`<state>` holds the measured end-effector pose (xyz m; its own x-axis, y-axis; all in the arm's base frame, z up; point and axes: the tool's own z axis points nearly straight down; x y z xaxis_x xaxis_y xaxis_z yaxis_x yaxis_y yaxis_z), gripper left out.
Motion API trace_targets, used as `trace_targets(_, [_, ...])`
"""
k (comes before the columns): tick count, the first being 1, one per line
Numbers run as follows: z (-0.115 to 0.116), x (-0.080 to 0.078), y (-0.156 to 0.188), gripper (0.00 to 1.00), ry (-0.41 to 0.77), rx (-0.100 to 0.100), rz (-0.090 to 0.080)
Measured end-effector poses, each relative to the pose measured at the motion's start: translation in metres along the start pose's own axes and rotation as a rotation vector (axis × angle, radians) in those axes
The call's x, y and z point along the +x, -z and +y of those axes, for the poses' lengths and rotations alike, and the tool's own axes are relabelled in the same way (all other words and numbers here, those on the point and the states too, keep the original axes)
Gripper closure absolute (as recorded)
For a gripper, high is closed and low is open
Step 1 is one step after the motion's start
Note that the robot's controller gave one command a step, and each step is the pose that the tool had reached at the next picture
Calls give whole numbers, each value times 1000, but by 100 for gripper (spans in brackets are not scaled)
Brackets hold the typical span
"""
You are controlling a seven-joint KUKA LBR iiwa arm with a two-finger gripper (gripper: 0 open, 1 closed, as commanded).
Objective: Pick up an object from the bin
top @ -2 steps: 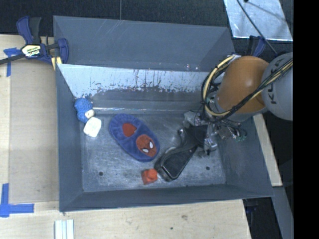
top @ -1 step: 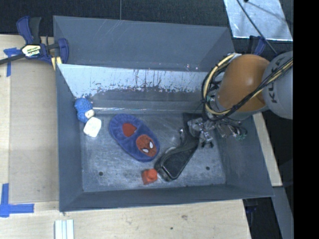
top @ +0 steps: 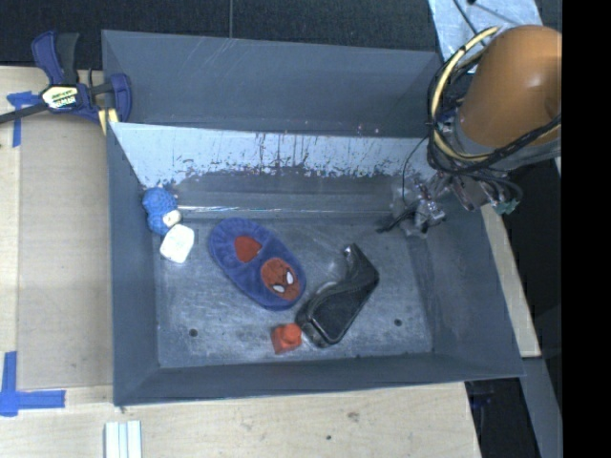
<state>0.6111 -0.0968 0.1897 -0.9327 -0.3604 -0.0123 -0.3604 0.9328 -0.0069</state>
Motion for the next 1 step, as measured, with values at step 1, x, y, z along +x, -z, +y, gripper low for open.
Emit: trace_targets(1, [-12, -5, 70, 100, 14, 0, 0])
